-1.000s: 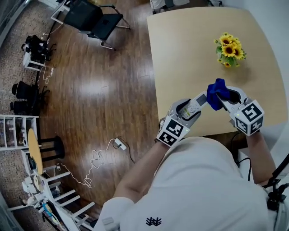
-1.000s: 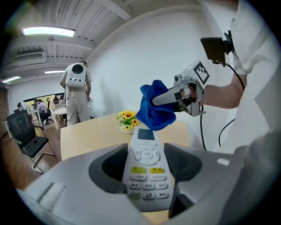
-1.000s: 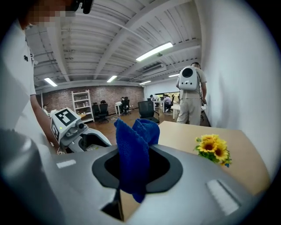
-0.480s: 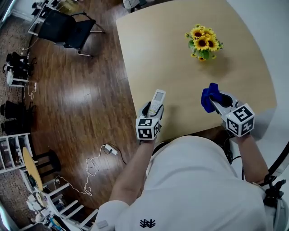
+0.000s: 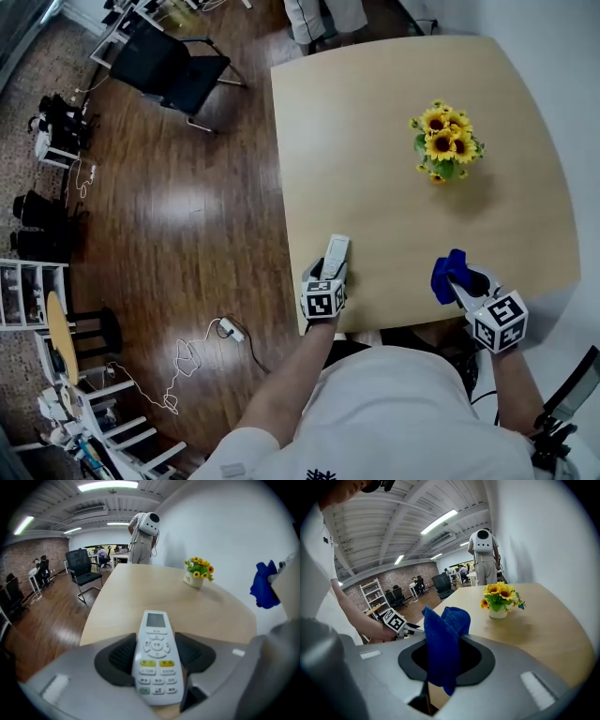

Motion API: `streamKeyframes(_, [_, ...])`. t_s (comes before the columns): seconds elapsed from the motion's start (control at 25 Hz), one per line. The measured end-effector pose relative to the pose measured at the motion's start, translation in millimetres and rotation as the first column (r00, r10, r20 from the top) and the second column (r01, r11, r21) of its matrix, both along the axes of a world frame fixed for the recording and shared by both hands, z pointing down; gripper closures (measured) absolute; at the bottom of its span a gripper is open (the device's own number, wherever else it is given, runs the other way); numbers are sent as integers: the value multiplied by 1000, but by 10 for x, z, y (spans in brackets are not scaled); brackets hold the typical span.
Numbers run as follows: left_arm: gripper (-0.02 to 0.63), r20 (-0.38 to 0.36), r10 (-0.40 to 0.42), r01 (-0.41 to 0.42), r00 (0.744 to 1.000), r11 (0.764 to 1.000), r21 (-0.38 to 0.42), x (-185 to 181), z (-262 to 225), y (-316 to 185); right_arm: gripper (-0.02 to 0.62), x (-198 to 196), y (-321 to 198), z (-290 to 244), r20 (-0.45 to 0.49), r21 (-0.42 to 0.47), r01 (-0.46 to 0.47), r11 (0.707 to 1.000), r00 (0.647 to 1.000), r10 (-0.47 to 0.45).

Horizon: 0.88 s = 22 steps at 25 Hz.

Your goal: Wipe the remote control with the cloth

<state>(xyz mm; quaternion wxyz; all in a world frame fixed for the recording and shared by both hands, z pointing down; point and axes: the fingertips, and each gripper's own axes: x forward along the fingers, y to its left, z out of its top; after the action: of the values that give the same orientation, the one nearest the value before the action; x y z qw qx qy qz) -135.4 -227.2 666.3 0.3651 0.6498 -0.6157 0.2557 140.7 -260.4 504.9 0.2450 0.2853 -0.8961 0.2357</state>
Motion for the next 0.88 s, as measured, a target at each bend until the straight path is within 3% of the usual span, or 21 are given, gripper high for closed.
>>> streamKeyframes(0.24, [330,-29,33,-34,999,997,-65,36,103,42,515,-67,38,39,18,-13,7,1000,1000,-7])
streamKeyframes(0.4, [308,-18,93,-94,995,993,-66,41,86,12,515,-166,37,58,34,-11,21,1000,999,-20])
streamKeyframes(0.68, [296,92,250,-255,964,966,43,-64,-327,225,515,-372,133,83,39,25,0,1000,999,-1])
streamKeyframes(0.88, [296,53,313,-318,948,930,185,-201,-682,747,515,-526,469,32,17,78,-50,996,999,49])
